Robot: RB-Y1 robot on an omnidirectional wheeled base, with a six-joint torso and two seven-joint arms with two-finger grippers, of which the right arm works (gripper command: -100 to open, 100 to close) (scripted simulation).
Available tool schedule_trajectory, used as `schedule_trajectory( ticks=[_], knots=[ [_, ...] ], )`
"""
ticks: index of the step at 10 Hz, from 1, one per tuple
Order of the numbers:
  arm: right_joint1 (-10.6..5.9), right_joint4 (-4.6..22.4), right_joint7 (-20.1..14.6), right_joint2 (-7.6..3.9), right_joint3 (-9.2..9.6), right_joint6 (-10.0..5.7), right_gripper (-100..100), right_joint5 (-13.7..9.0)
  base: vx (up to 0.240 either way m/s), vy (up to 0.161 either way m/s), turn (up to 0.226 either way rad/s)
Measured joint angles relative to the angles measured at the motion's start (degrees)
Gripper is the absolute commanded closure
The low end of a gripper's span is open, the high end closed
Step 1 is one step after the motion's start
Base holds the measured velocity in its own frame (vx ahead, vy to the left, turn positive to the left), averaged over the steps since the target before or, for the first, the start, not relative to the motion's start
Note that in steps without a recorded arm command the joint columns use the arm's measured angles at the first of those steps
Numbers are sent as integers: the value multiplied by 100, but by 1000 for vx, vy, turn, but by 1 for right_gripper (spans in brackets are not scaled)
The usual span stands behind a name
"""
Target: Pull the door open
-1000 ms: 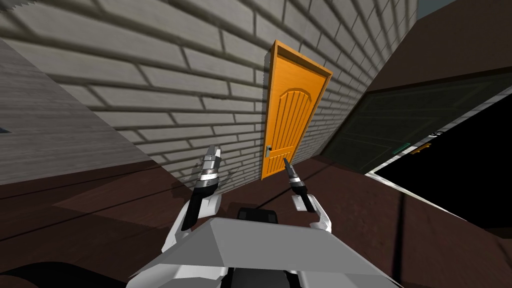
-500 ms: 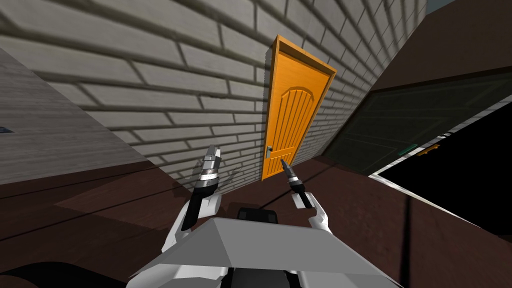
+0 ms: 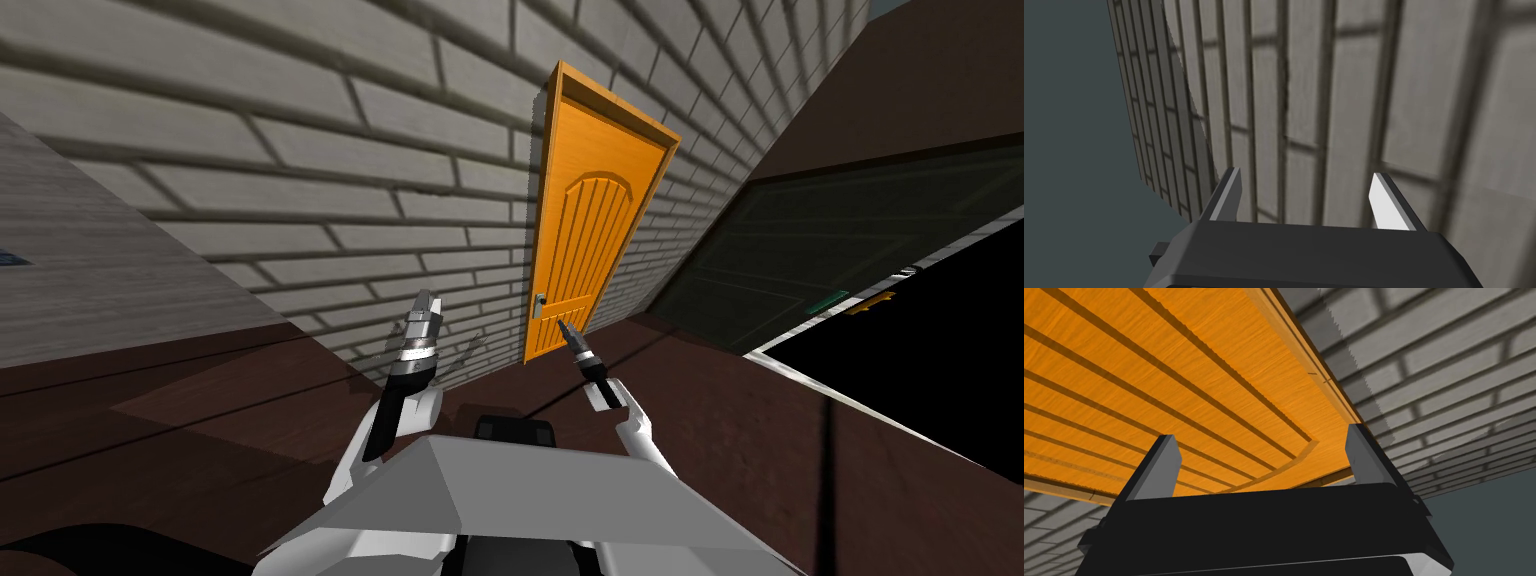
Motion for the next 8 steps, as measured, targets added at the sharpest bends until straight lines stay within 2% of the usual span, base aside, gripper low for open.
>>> schedule_trajectory(
  ticks=[4,7,8],
  knots=[
    [-344,728,382,-164,0,-187,-100,194,51,4,15],
    [-536,1117,618,-282,12,-260,-100,324,51,-2,15],
    [-669,1304,716,-341,11,-302,-100,381,39,2,11]
  ],
)
